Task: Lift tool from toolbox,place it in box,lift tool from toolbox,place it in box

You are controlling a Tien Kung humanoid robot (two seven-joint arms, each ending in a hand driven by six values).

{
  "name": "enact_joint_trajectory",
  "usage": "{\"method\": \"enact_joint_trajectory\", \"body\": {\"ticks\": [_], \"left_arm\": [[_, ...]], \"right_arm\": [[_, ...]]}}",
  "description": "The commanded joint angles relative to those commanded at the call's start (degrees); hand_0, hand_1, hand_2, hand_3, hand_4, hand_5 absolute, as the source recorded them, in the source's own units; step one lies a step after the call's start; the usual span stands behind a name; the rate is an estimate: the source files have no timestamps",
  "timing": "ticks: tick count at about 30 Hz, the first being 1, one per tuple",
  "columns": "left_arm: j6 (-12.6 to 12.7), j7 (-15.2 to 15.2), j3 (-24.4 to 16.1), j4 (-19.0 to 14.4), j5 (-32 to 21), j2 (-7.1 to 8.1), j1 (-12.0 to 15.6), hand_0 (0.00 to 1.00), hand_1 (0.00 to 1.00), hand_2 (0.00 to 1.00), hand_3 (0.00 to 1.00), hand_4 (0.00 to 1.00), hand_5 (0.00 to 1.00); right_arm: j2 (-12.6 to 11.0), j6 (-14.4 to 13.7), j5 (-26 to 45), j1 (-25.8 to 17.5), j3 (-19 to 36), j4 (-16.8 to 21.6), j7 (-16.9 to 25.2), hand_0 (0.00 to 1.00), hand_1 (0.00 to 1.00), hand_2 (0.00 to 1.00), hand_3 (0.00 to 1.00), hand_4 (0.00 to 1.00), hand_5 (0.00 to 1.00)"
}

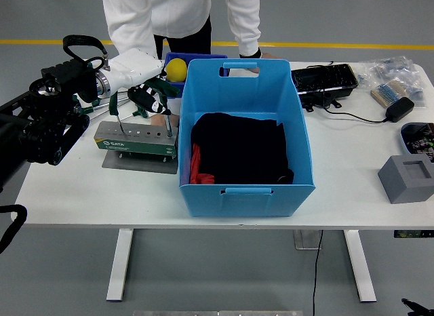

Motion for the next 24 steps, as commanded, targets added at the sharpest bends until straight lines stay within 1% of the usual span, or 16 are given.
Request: {"method": "enact_joint_trajectory", "body": {"ticks": [2,3,8,9,14,15,20,21,24], "left_arm": [[-0.06,0.10,0.18,0.24,-0.18,-0.08,-0.02,0.226,0.106,0.141,0.200,0.998,0.585],[-0.06,0.11,0.21,0.27,-0.24,-0.08,-0.02,0.194,0.075,0.119,0.171,0.998,0.597],[-0.56,0.31,0.34,0.52,-1.20,-0.21,-0.11,0.194,0.075,0.119,0.171,0.998,0.597],[-0.69,0.36,0.34,0.52,-1.37,-0.22,-0.14,0.165,0.044,0.090,0.141,0.998,0.609],[-1.06,0.41,0.36,0.63,-2.71,-0.20,-0.21,0.165,0.044,0.090,0.141,0.998,0.609],[-1.12,0.38,0.30,0.59,-2.98,-0.18,-0.21,0.149,0.029,0.074,0.097,0.998,0.617],[-1.59,0.31,-0.03,0.14,-3.85,-0.07,-0.37,0.149,0.029,0.074,0.097,0.998,0.617],[-1.68,0.31,-0.05,0.04,-3.99,-0.07,-0.42,0.145,0.015,0.063,0.073,0.998,0.641],[-1.97,0.31,-0.01,-0.40,-4.53,-0.05,-0.51,0.145,0.015,0.063,0.073,0.998,0.641]], "right_arm": [[0.00,-0.04,0.08,0.03,-0.01,-0.01,0.03,0.619,0.602,0.672,0.543,0.775,0.651],[0.00,-0.04,0.10,0.04,-0.02,-0.01,0.04,0.619,0.602,0.672,0.543,0.776,0.651],[-0.03,-0.06,0.09,0.12,-0.03,-0.02,0.07,0.619,0.602,0.672,0.543,0.776,0.651],[-0.04,-0.05,0.06,0.12,-0.01,-0.02,0.06,0.619,0.602,0.672,0.543,0.776,0.650],[-0.03,-0.02,-0.15,0.05,0.13,-0.04,0.02,0.619,0.602,0.672,0.543,0.776,0.650],[-0.03,-0.02,-0.18,0.02,0.17,-0.04,0.00,0.619,0.602,0.672,0.544,0.776,0.650],[0.01,0.02,-0.40,-0.06,0.31,-0.06,-0.06,0.619,0.602,0.672,0.544,0.776,0.650],[0.01,0.03,-0.38,-0.09,0.30,-0.06,-0.05,0.619,0.602,0.672,0.544,0.777,0.650],[0.06,0.03,-0.50,-0.25,0.41,-0.07,-0.09,0.619,0.602,0.672,0.544,0.777,0.650]]}}
